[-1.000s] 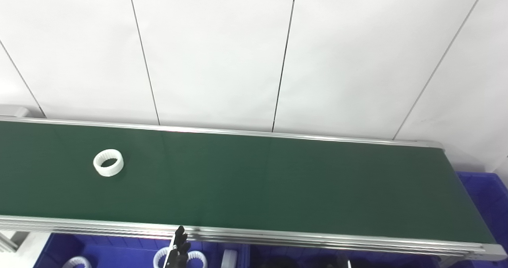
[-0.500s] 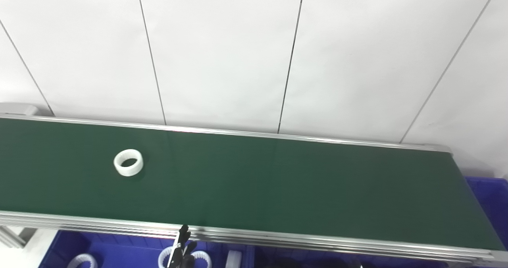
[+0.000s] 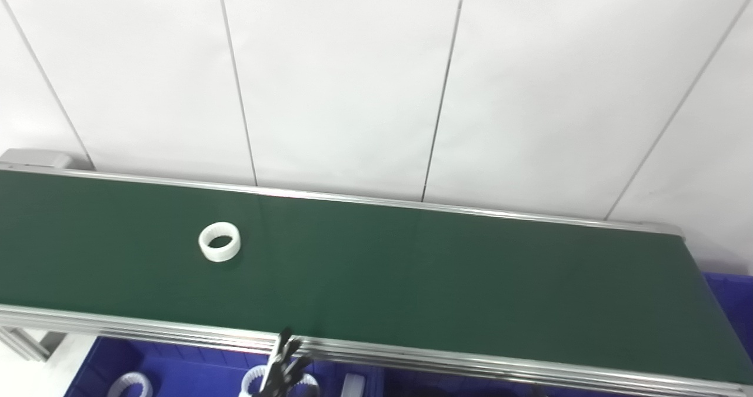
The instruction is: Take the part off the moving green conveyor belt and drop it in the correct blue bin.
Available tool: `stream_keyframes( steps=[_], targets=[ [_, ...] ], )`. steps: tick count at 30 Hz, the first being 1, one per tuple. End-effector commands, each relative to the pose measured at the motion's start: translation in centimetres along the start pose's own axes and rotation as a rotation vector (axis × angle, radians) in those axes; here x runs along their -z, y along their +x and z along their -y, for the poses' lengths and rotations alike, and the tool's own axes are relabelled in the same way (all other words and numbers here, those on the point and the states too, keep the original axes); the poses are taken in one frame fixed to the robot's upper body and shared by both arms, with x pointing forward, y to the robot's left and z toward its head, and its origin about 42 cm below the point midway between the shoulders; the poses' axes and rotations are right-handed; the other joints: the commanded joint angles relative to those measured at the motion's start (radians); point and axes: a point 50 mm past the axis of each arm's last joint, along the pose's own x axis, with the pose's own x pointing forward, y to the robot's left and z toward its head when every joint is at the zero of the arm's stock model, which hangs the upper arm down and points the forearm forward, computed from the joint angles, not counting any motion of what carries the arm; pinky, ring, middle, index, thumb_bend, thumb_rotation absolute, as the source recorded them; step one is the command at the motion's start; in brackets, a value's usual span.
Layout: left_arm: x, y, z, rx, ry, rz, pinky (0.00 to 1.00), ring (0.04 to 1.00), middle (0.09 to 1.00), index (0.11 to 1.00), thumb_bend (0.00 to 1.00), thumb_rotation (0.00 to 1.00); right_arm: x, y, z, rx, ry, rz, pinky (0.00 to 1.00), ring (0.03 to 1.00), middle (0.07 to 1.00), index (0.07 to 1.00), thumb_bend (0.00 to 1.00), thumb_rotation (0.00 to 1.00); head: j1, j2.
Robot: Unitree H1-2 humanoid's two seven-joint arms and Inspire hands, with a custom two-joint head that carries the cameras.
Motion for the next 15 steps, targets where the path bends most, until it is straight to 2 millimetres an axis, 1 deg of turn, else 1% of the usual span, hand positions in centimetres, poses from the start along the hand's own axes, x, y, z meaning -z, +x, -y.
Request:
stream_keyframes(
  steps=[1, 2, 3, 4, 5, 6, 7, 9, 10, 12, 13, 14, 15],
  targets=[
    [-4.5, 3.4, 0.5, 0.015, 0.025, 0.244, 0.71, 0.828, 0.882, 0.953, 0.85, 0.47, -0.8, 0.5, -0.5, -0.023, 0.001, 0.049, 0.99, 0.973, 1.000, 1.000, 0.68, 1.00, 0.007, 0.010],
    [-5.2, 4.2, -0.1, 0.025, 0.065, 0.280, 0.68, 0.806, 0.873, 0.930, 0.89, 0.43, -0.9, 0.7, -0.6, -0.028, -0.005, 0.051, 0.98, 0.968, 1.000, 1.000, 0.69, 1.00, 0.013, 0.023],
    [-6.2, 5.6, -1.1, 0.034, 0.142, 0.322, 0.68, 0.804, 0.873, 0.927, 0.89, 0.42, -0.9, 0.9, -0.7, -0.032, -0.006, 0.052, 0.98, 0.968, 1.000, 1.000, 0.69, 1.00, 0.015, 0.031],
    [-6.9, 6.6, -1.8, 0.038, 0.195, 0.349, 0.63, 0.775, 0.864, 0.884, 0.92, 0.40, -0.9, 1.1, -0.8, -0.035, -0.006, 0.053, 0.98, 0.965, 1.000, 1.000, 0.70, 1.00, 0.015, 0.031],
    [-7.9, 8.4, -3.2, 0.050, 0.308, 0.377, 0.62, 0.765, 0.861, 0.870, 0.93, 0.39, -0.9, 1.3, -1.0, -0.038, -0.002, 0.058, 0.97, 0.964, 1.000, 1.000, 0.70, 1.00, 0.012, 0.032],
    [-8.5, 9.6, -4.0, 0.053, 0.384, 0.392, 0.60, 0.757, 0.842, 0.837, 0.94, 0.38, -0.9, 1.3, -1.1, -0.040, 0.002, 0.062, 0.97, 0.961, 1.000, 1.000, 0.71, 1.00, 0.012, 0.032],
    [-9.4, 11.0, -5.0, 0.070, 0.478, 0.391, 0.61, 0.761, 0.836, 0.815, 0.93, 0.37, -0.9, 1.4, -1.2, -0.041, 0.005, 0.066, 0.96, 0.959, 1.000, 1.000, 0.71, 1.00, 0.005, 0.033],
    [-10.8, 13.0, -6.2, 0.095, 0.623, 0.374, 0.65, 0.762, 0.833, 0.802, 0.90, 0.36, -0.8, 1.5, -1.4, -0.042, 0.007, 0.068, 0.96, 0.959, 1.000, 1.000, 0.70, 1.00, 0.000, 0.032],
    [-11.4, 14.2, -6.7, 0.104, 0.698, 0.363, 0.65, 0.760, 0.832, 0.801, 0.90, 0.35, -0.8, 1.6, -1.5, -0.041, 0.009, 0.068, 0.96, 0.959, 1.000, 1.000, 0.70, 1.00, -0.002, 0.032],
    [-12.0, 16.1, -7.6, 0.111, 0.814, 0.351, 0.68, 0.749, 0.819, 0.792, 0.89, 0.32, -0.7, 1.6, -1.5, -0.039, 0.012, 0.065, 0.96, 0.961, 1.000, 1.000, 0.70, 1.00, -0.003, 0.033],
    [-12.0, 16.7, -7.8, 0.112, 0.843, 0.348, 0.71, 0.749, 0.810, 0.789, 0.88, 0.31, -0.7, 1.6, -1.6, -0.038, 0.011, 0.064, 0.95, 0.959, 1.000, 1.000, 0.71, 1.00, -0.003, 0.033],
    [-12.1, 17.4, -8.1, 0.115, 0.883, 0.343, 0.72, 0.749, 0.807, 0.788, 0.88, 0.30, -0.7, 1.7, -1.6, -0.036, 0.014, 0.063, 0.95, 0.958, 1.000, 1.000, 0.71, 1.00, -0.003, 0.034],
    [-12.2, 18.3, -8.4, 0.118, 0.923, 0.335, 0.78, 0.763, 0.799, 0.781, 0.88, 0.30, -0.7, 1.7, -1.6, -0.036, 0.014, 0.062, 0.94, 0.953, 0.998, 1.000, 0.73, 1.00, -0.003, 0.034]
  ],
)
